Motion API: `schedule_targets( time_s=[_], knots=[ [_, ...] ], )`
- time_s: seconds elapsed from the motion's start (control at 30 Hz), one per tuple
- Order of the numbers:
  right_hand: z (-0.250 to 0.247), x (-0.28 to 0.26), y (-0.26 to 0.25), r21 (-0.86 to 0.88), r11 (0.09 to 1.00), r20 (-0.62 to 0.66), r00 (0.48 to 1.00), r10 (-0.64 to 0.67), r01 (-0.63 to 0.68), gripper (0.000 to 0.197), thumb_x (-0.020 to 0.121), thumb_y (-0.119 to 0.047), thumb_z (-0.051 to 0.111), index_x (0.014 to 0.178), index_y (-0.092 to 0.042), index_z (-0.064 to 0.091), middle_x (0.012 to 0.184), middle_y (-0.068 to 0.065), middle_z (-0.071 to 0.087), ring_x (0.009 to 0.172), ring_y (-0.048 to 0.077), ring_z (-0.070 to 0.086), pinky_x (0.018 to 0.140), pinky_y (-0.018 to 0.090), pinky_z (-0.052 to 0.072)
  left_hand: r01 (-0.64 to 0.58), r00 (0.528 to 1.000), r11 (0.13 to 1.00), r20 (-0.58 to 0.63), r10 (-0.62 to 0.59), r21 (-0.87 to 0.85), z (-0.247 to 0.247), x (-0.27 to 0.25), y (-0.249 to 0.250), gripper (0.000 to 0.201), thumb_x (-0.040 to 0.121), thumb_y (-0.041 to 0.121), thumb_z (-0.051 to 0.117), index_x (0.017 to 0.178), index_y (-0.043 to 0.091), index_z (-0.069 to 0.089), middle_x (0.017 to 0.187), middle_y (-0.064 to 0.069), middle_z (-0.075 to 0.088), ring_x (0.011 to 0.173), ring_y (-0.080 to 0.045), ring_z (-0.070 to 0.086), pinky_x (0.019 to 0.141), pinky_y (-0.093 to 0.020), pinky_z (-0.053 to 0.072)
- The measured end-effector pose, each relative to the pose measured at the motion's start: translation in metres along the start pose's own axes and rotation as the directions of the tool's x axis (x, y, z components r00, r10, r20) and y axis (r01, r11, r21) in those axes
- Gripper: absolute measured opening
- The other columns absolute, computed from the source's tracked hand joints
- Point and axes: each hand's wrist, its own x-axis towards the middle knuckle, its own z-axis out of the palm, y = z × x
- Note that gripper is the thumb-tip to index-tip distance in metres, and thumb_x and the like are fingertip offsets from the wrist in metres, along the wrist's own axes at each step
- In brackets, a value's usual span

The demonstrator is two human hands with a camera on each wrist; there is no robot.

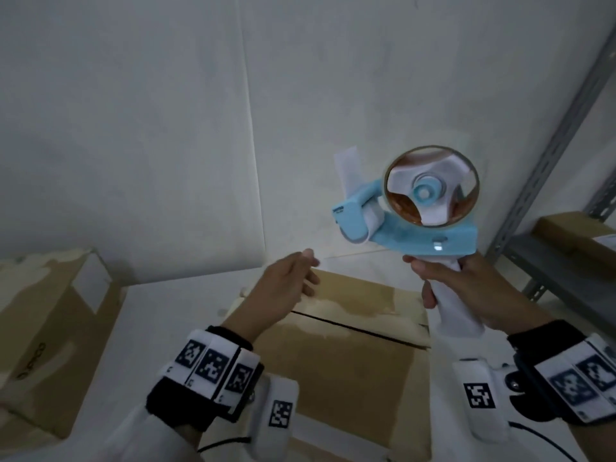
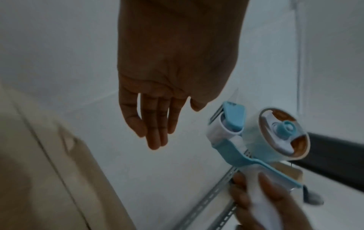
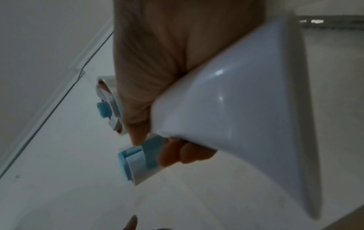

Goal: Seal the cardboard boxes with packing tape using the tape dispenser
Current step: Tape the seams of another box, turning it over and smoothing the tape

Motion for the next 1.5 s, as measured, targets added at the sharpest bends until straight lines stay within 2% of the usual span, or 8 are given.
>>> schedule_targets(
  time_s=[0.27, 0.4, 0.7, 0.83, 0.97, 1.2, 1.37, 1.5],
  knots=[
    [0.033, -0.004, -0.003, 0.063, 0.998, 0.178, 0.984, 0.008, -0.019, 0.033, 0.072, -0.034, 0.071, 0.09, -0.007, 0.065, 0.047, -0.003, 0.06, 0.043, 0.016, 0.052, 0.053, 0.033, 0.044, 0.303, 0.944, 0.828, 0.266, -0.194, -0.472, -0.001, -0.01, 0.011, 0.054, 0.096, 0.05, 0.019, 0.09, 0.017, 0.062, 0.081, -0.001, 0.068, 0.067, -0.01, 0.065, 0.061, -0.022, 0.047],
    [0.041, -0.001, 0.003, 0.074, 0.996, 0.227, 0.973, 0.032, -0.05, 0.063, 0.049, -0.056, 0.08, 0.089, -0.01, 0.063, 0.053, -0.002, 0.061, 0.042, 0.013, 0.054, 0.045, 0.025, 0.045, 0.323, 0.941, 0.783, 0.265, -0.208, -0.532, -0.01, -0.009, 0.004, 0.028, 0.097, 0.022, 0.038, 0.085, 0.017, 0.063, 0.074, 0.003, 0.066, 0.061, -0.004, 0.063, 0.058, -0.018, 0.049],
    [0.047, 0.009, 0.013, 0.16, 0.987, 0.273, 0.962, -0.017, -0.028, 0.027, 0.06, -0.036, 0.081, 0.078, -0.02, 0.067, 0.058, 0.003, 0.062, 0.044, 0.011, 0.055, 0.048, 0.02, 0.046, 0.516, 0.856, 0.489, 0.434, -0.279, -0.703, -0.031, -0.004, -0.01, 0.042, 0.093, 0.026, 0.026, 0.088, 0.003, 0.06, 0.067, -0.008, 0.069, 0.059, -0.015, 0.067, 0.054, -0.025, 0.055],
    [0.049, 0.013, 0.014, 0.144, 0.989, 0.293, 0.956, -0.02, -0.024, 0.011, 0.074, -0.008, 0.061, 0.084, -0.009, 0.058, 0.055, -0.007, 0.064, 0.045, 0.003, 0.056, 0.049, 0.015, 0.047, 0.543, 0.838, 0.615, 0.422, -0.347, -0.572, -0.032, -0.002, -0.013, 0.032, 0.095, 0.026, 0.041, 0.08, 0.007, 0.061, 0.06, -0.001, 0.061, 0.052, -0.007, 0.06, 0.052, -0.021, 0.054],
    [0.053, 0.018, 0.016, 0.135, 0.991, 0.321, 0.947, -0.022, -0.022, 0.018, 0.064, -0.035, 0.078, 0.073, -0.025, 0.066, 0.054, -0.008, 0.061, 0.042, 0.011, 0.054, 0.045, 0.022, 0.047, 0.551, 0.829, 0.686, 0.405, -0.385, -0.475, -0.04, 0.002, -0.019, 0.023, 0.092, 0.003, 0.046, 0.074, 0.007, 0.061, 0.053, 0.002, 0.059, 0.047, -0.003, 0.056, 0.052, -0.017, 0.054],
    [0.062, 0.031, 0.017, 0.046, 0.999, 0.29, 0.956, -0.038, 0.026, 0.032, 0.052, -0.06, 0.076, 0.066, -0.033, 0.065, 0.056, -0.003, 0.06, 0.043, 0.016, 0.054, 0.045, 0.024, 0.047, 0.52, 0.848, 0.783, 0.315, -0.426, -0.341, -0.054, 0.014, -0.022, 0.015, 0.089, 0.005, 0.055, 0.077, 0.009, 0.063, 0.053, 0.004, 0.066, 0.048, -0.002, 0.061, 0.055, -0.015, 0.054],
    [0.067, 0.043, 0.018, -0.112, 0.991, 0.272, 0.962, -0.037, 0.07, 0.02, 0.076, -0.019, 0.07, 0.062, -0.032, 0.066, 0.052, 0.007, 0.058, 0.044, 0.019, 0.054, 0.047, 0.025, 0.046, 0.52, 0.85, 0.809, 0.256, -0.46, -0.274, -0.065, 0.027, -0.023, 0.021, 0.093, 0.007, 0.048, 0.077, 0.011, 0.061, 0.052, 0.006, 0.067, 0.048, 0.0, 0.062, 0.052, -0.015, 0.054],
    [0.074, 0.05, 0.021, -0.173, 0.985, 0.28, 0.959, 0.034, 0.016, 0.009, 0.075, -0.026, 0.073, 0.069, -0.024, 0.066, 0.056, 0.013, 0.059, 0.048, 0.021, 0.055, 0.054, 0.03, 0.045, 0.526, 0.847, 0.821, 0.225, -0.482, -0.221, -0.071, 0.031, -0.027, 0.019, 0.094, 0.005, 0.045, 0.083, 0.013, 0.058, 0.07, 0.002, 0.067, 0.061, -0.005, 0.064, 0.057, -0.019, 0.053]
  ],
)
